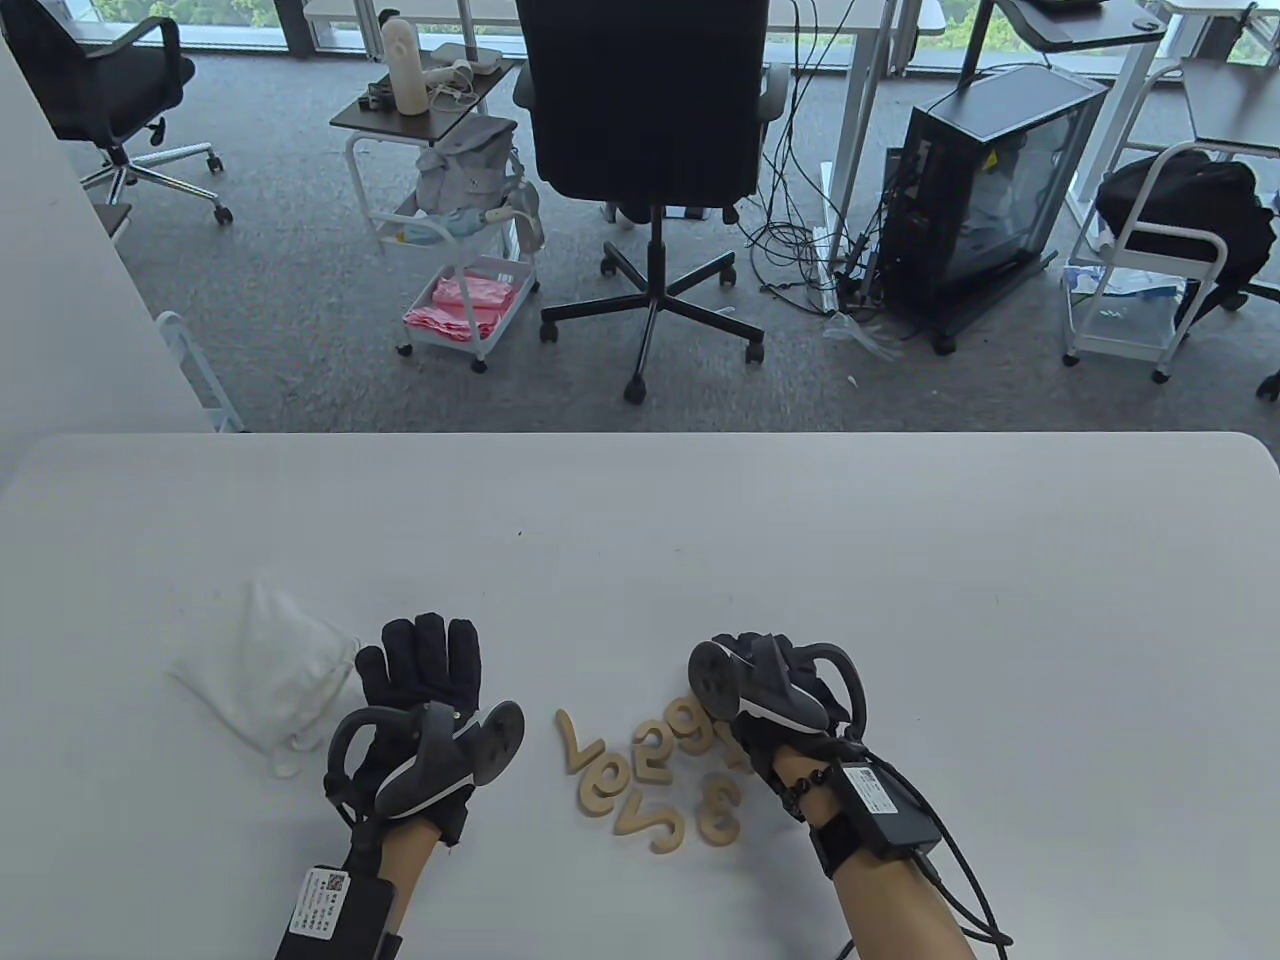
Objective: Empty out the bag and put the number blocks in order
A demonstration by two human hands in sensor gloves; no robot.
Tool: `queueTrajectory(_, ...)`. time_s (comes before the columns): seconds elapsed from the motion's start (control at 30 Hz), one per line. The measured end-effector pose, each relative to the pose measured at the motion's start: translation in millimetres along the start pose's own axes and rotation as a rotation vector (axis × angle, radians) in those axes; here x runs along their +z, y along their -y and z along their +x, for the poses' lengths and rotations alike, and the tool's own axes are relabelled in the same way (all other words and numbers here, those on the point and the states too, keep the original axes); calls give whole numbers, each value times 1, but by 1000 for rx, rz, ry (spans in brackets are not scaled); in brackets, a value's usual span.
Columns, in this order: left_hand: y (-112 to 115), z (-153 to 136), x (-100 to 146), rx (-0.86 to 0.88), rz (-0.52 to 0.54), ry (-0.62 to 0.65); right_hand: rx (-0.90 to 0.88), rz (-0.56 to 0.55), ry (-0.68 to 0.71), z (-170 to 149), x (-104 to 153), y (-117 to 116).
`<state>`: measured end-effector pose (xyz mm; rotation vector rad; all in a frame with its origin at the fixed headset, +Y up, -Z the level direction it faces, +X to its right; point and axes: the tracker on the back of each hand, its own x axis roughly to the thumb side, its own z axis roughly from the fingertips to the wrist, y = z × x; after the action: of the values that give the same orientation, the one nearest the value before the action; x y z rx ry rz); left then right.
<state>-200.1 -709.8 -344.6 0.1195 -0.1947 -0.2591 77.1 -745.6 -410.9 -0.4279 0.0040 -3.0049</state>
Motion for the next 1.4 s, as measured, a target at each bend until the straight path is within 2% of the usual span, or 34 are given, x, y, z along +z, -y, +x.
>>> queueTrajectory(0.13,0,1,0,-2,1,4,26,10,-6,2,-4,-4)
queueTrajectory(0.27,0,1,0,-4,2,7,26,-26,-10,-3,0,-2)
queueTrajectory(0.47,-1,0,0,7,9,5,-116,19,-58,-37,34,23)
queueTrajectory(0.6,-1,1,0,3,10,7,-229,91,-92,-59,60,20)
queueTrajectory(0.73,-1,4,0,-1,10,12,-145,72,-75,-57,74,5)
queueTrajectory(0.87,-1,8,-1,-16,8,28,-81,36,-43,-52,76,-8)
queueTrajectory(1.07,0,11,-3,-8,1,40,10,25,-8,-51,77,-14)
queueTrajectory(1.2,-3,14,-3,-11,12,43,70,-35,51,-50,77,-15)
queueTrajectory(1.4,-5,19,-2,-15,20,56,67,-38,77,-47,76,-16)
